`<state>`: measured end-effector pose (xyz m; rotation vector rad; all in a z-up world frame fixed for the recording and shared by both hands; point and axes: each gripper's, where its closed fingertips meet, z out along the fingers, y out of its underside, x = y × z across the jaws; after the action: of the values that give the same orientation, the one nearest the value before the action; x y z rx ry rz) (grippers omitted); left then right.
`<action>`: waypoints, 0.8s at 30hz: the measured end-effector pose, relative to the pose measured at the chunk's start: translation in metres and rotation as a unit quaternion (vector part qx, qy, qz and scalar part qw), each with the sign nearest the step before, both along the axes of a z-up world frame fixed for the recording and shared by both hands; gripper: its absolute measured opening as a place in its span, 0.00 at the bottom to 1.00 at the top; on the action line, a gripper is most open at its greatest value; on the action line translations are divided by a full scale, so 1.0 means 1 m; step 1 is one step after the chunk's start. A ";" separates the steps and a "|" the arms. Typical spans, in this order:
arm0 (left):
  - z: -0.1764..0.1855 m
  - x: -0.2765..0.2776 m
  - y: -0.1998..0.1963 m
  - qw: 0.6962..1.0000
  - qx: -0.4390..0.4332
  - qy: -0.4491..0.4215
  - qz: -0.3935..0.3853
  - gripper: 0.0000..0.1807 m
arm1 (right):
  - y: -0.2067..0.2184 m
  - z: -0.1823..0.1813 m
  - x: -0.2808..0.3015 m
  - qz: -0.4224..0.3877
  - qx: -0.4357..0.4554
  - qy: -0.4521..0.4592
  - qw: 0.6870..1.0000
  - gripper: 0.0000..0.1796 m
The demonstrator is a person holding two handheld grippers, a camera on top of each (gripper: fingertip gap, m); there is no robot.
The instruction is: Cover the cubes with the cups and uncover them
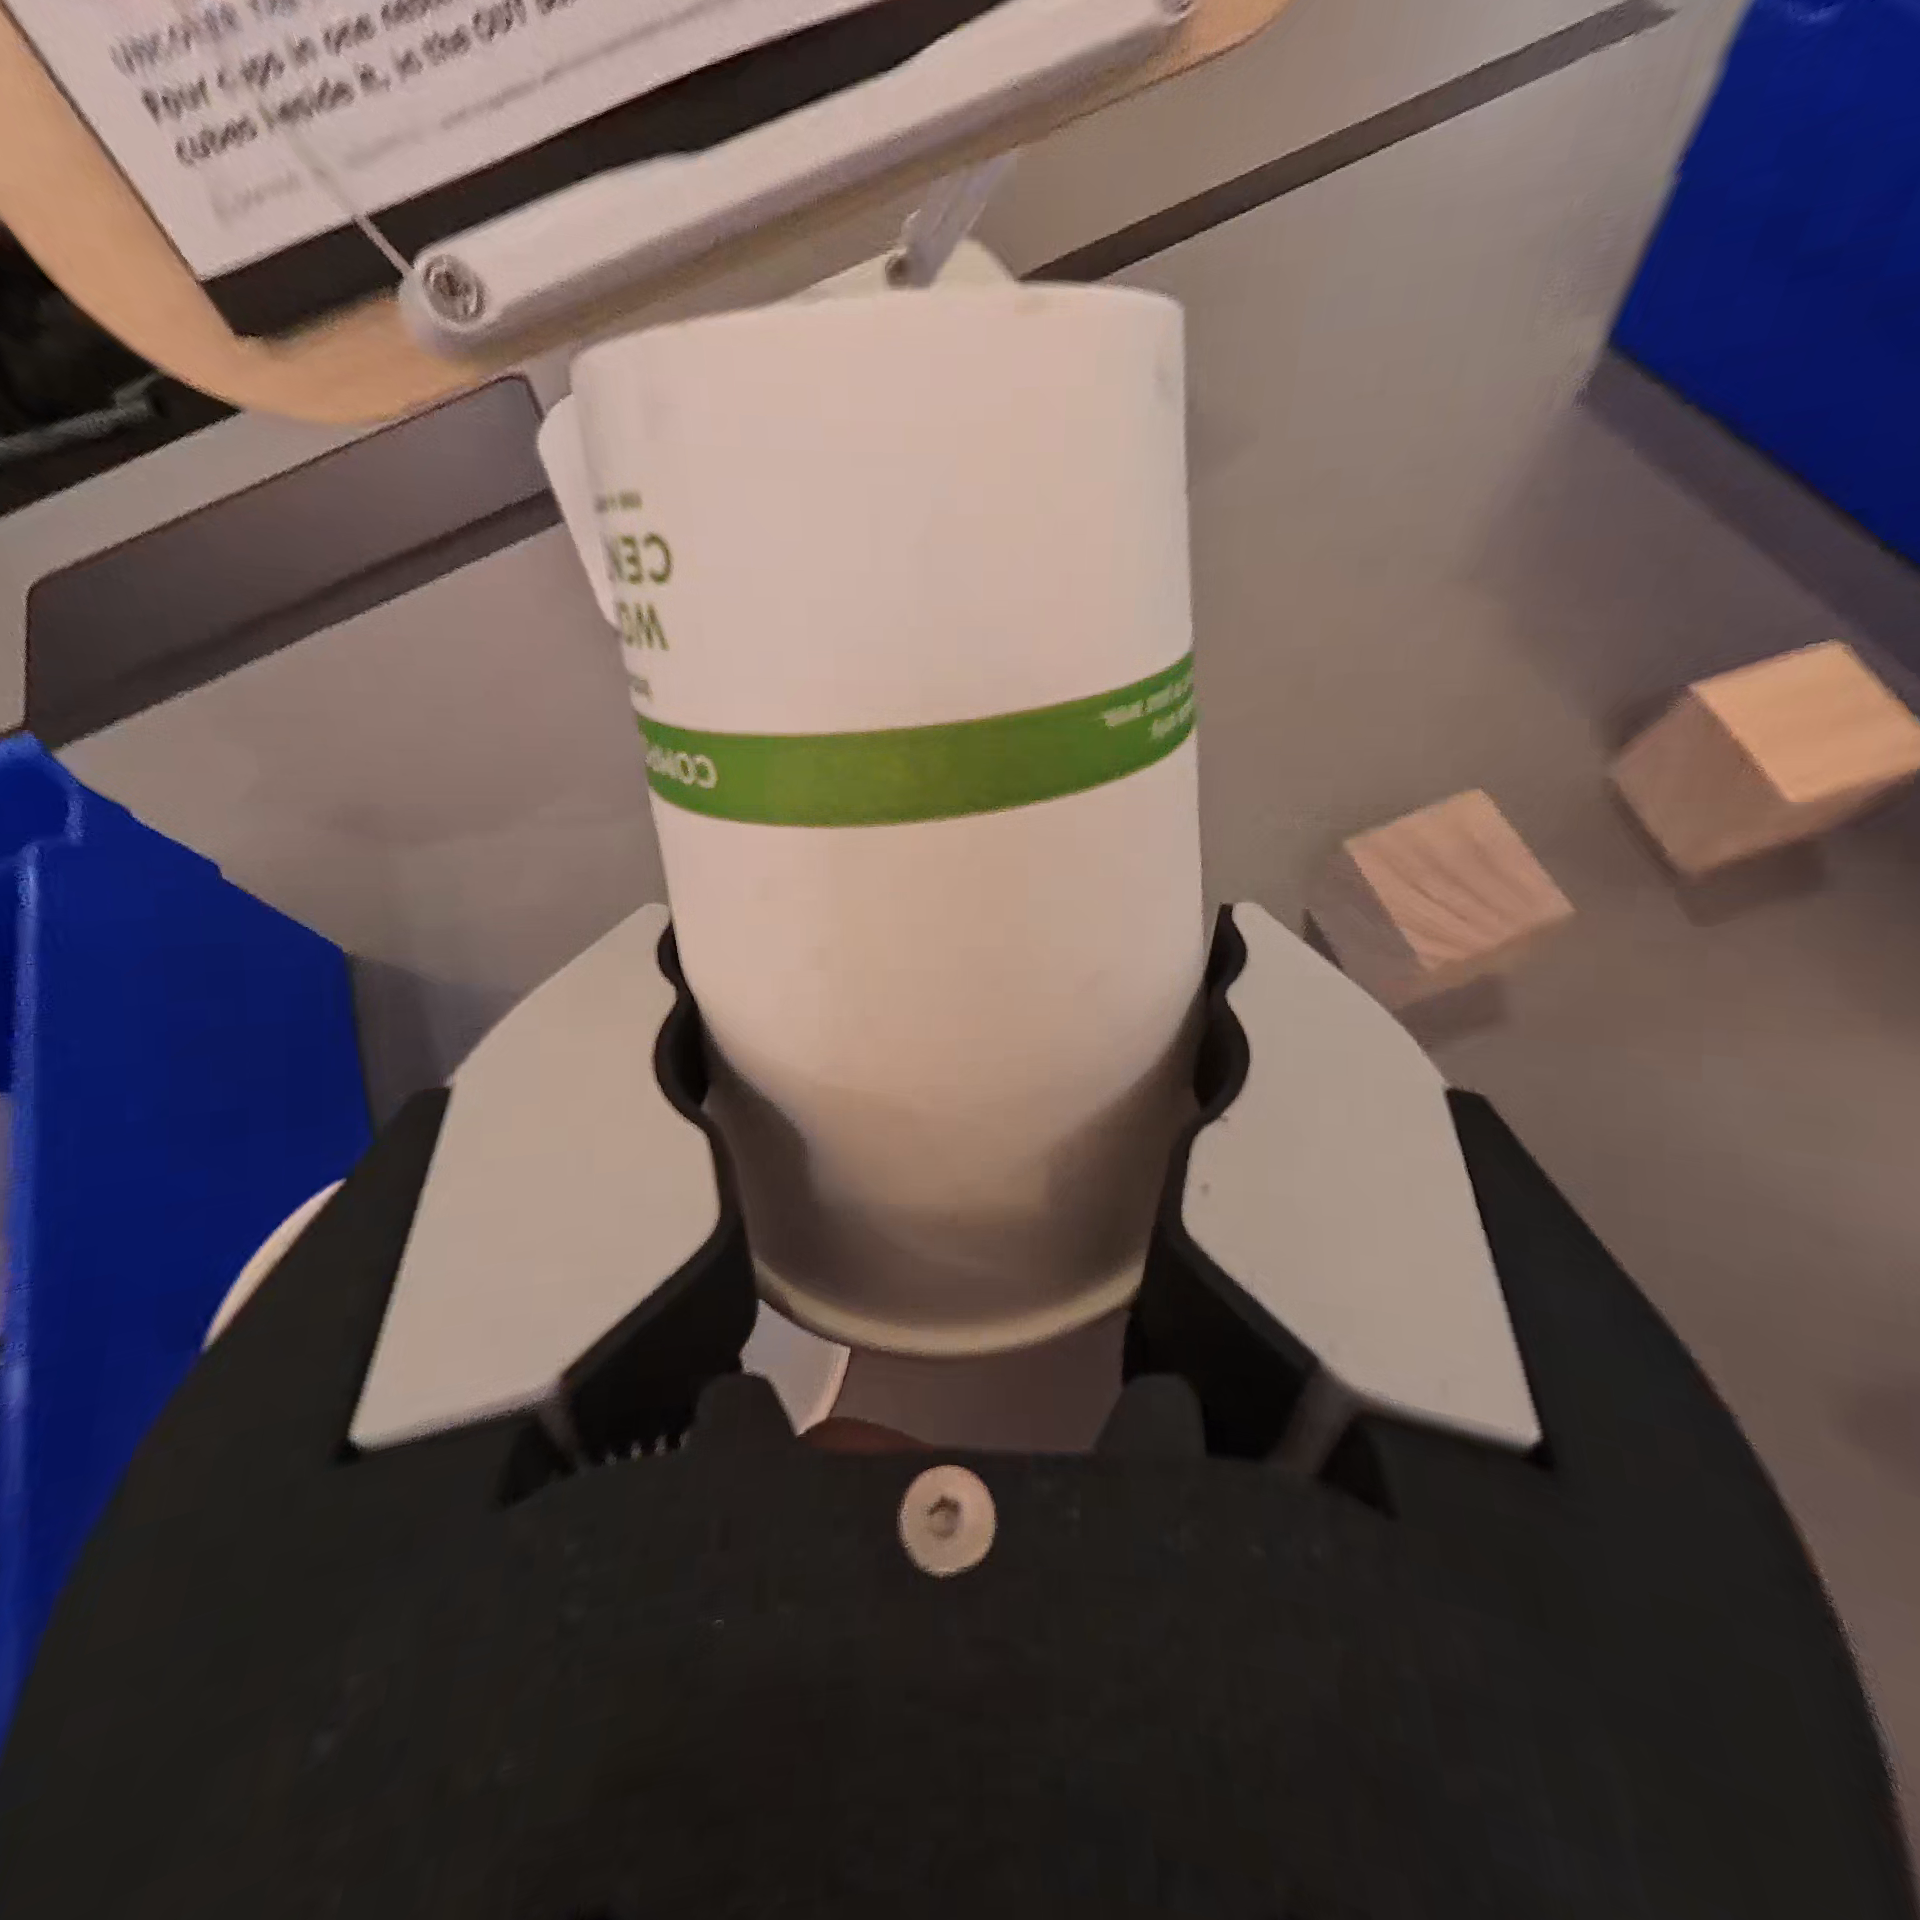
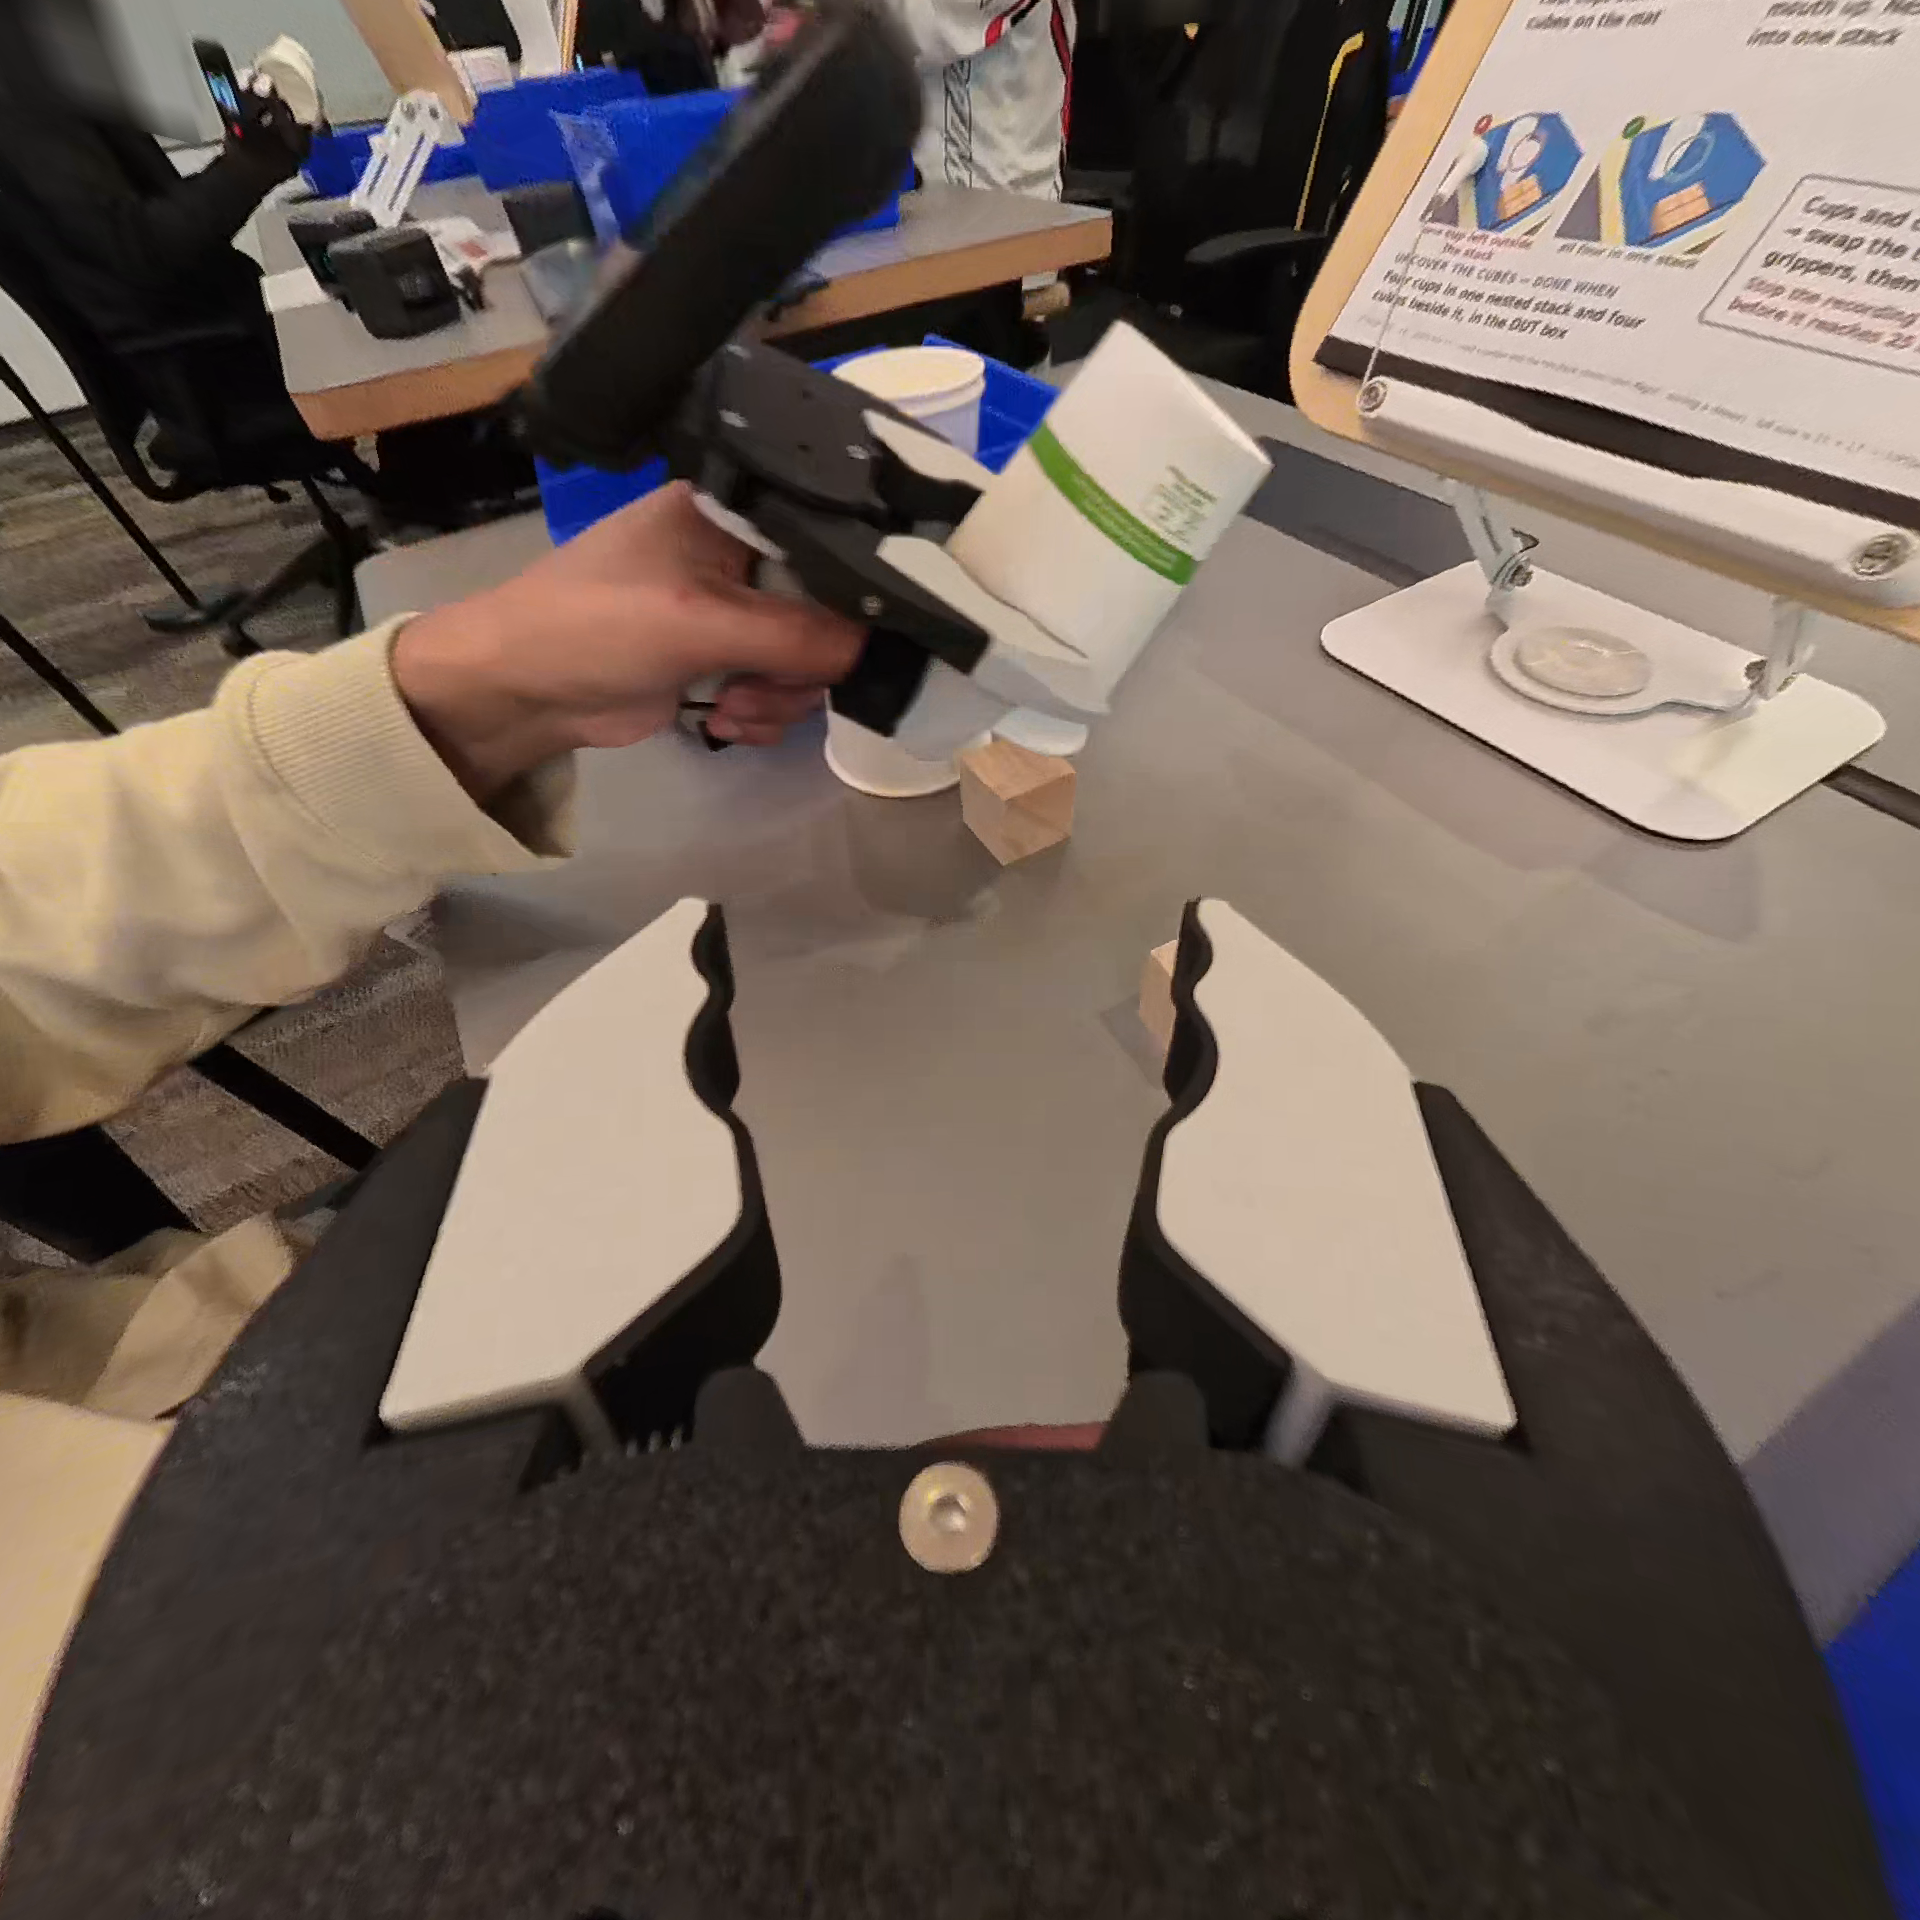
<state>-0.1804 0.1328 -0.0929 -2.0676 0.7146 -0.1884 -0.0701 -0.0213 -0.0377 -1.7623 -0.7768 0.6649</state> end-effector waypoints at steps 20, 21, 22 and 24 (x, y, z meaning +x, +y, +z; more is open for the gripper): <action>-0.095 -0.014 -0.014 0.989 -0.103 -0.001 0.107 0.51 | -0.010 0.005 -0.002 0.014 0.005 -0.003 1.000 0.44; -0.098 -0.016 -0.016 0.989 -0.103 0.000 0.104 0.51 | -0.011 0.005 -0.002 0.014 0.005 -0.003 1.000 0.44; -0.098 -0.018 -0.016 0.990 -0.097 -0.002 0.106 0.51 | -0.011 0.005 -0.002 0.015 0.004 -0.003 1.000 0.44; -0.098 -0.020 -0.017 0.989 -0.102 -0.006 0.106 0.52 | -0.011 0.004 -0.003 0.016 0.002 -0.004 1.000 0.43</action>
<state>-0.2003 0.1156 -0.1913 -2.3194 0.4803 -0.1584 -0.0729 -0.0319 -0.0335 -1.7533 -0.8121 0.6767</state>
